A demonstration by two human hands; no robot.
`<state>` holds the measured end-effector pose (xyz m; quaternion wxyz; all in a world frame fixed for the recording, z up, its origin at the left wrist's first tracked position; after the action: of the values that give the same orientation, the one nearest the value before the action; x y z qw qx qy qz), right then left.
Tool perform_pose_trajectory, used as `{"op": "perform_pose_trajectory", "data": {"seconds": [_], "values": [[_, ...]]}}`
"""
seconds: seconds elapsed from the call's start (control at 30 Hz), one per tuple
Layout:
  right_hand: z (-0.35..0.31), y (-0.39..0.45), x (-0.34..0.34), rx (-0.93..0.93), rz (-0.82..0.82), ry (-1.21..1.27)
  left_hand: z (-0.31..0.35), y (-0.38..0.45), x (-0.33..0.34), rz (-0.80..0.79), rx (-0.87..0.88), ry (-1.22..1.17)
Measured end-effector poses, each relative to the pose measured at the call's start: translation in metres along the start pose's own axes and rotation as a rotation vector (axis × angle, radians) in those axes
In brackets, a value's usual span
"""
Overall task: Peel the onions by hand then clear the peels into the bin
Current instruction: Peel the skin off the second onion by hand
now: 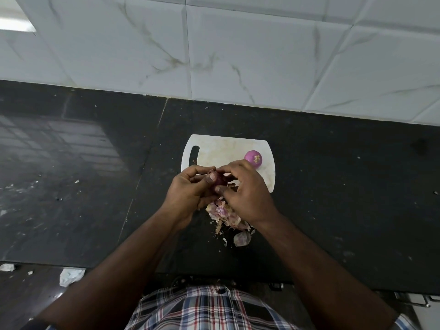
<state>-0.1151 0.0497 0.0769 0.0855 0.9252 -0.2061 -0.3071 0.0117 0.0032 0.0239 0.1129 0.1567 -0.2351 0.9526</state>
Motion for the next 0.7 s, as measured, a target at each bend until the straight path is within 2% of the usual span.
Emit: {"op": "perform_pose_trajectory", "data": {"seconds": [0.13,0.37,0.53,0.7], "values": [[-0.002,-0.003,-0.003,-0.020,0.109,0.023,0.002,0.000,0.001,0.017,0.017,0.016],[-0.001,-0.002,0.007,-0.032,0.016,-0.033,0.003,-0.002,-0.001,0.042,0.044,0.059],[0.000,-0.001,0.001,0.013,0.080,0.033,0.011,0.001,0.000,0.033,0.051,0.047],[0.003,-0.001,0.003,0.014,0.053,0.014,0.006,0.001,-0.001,0.035,0.047,0.072]]}}
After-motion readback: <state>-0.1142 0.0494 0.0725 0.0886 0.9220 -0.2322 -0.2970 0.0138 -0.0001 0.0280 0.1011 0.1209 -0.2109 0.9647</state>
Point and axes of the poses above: each hand's wrist, its own y-axis towards the middle knuckle, its own x-axis out of the palm, z = x × y, the point moved 8 cm from there along y, towards the middle knuckle, and after that the axes turned 9 degrees about z, right-handed, at the moved point
